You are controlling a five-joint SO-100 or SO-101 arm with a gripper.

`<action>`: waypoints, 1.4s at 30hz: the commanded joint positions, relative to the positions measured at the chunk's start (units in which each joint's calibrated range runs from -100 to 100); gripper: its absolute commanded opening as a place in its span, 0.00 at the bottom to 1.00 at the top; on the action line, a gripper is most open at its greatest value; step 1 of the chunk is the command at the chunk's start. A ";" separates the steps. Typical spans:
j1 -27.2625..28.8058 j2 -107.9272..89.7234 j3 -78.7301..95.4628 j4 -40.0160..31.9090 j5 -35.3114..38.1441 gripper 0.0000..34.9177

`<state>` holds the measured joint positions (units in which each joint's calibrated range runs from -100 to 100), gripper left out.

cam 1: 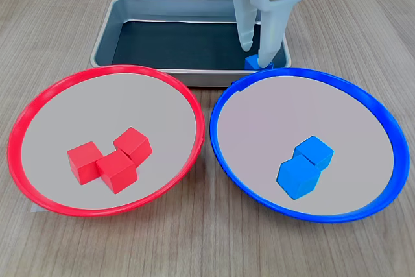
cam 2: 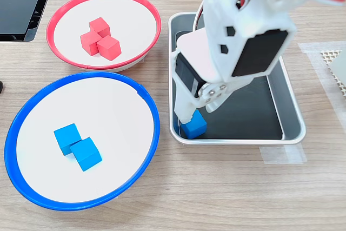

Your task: Move six blocks from tray to matching dishes

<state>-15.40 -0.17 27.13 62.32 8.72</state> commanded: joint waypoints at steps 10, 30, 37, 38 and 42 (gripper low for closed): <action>0.57 3.45 -0.87 -1.77 1.17 0.34; 3.21 13.09 -36.74 -4.08 -2.54 0.40; 5.00 10.96 -31.55 -7.30 -1.12 0.51; 5.00 8.32 -28.45 -8.54 -0.73 0.51; 5.00 -9.77 -8.06 -18.12 -0.34 0.06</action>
<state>-11.06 6.22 4.54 51.31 8.03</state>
